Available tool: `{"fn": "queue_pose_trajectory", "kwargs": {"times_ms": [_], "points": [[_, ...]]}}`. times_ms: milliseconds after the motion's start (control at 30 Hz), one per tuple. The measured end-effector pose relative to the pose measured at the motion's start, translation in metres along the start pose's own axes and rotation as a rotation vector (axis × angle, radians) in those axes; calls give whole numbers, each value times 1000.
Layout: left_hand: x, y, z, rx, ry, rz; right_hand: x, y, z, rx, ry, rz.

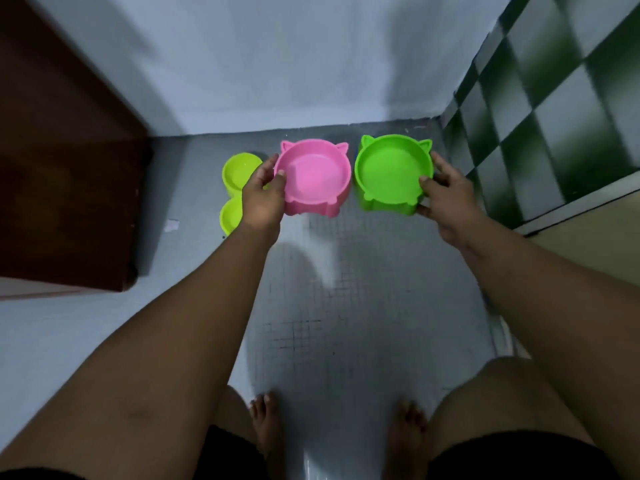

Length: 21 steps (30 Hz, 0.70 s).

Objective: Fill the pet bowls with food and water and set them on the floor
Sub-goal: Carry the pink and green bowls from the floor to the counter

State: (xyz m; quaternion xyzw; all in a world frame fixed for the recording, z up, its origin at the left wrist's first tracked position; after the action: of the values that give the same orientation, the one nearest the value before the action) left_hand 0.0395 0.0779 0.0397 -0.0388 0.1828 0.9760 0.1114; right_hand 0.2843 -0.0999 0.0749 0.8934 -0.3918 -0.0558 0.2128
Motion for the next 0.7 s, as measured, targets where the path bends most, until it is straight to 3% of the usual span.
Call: {"fn": "queue_pose_trajectory", "kwargs": {"times_ms": [433, 700], "points": [[-24, 228, 328, 66, 154, 60, 64, 233, -300, -2, -18, 12], [-4, 329, 430, 60, 176, -23, 78, 372, -382, 137, -62, 32]]}}
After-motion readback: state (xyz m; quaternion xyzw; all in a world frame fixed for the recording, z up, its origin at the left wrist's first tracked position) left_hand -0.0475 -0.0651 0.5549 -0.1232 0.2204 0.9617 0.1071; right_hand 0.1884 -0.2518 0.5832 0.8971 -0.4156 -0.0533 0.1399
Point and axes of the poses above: each hand's wrist, its own y-axis away from the middle knuckle, its own x-axis out of the back of the hand, z = x × y, the point moved 4 cm from there along -y, towards the middle knuckle, and after that the axes turned 3 degrees about y, right-handed, at the moved point
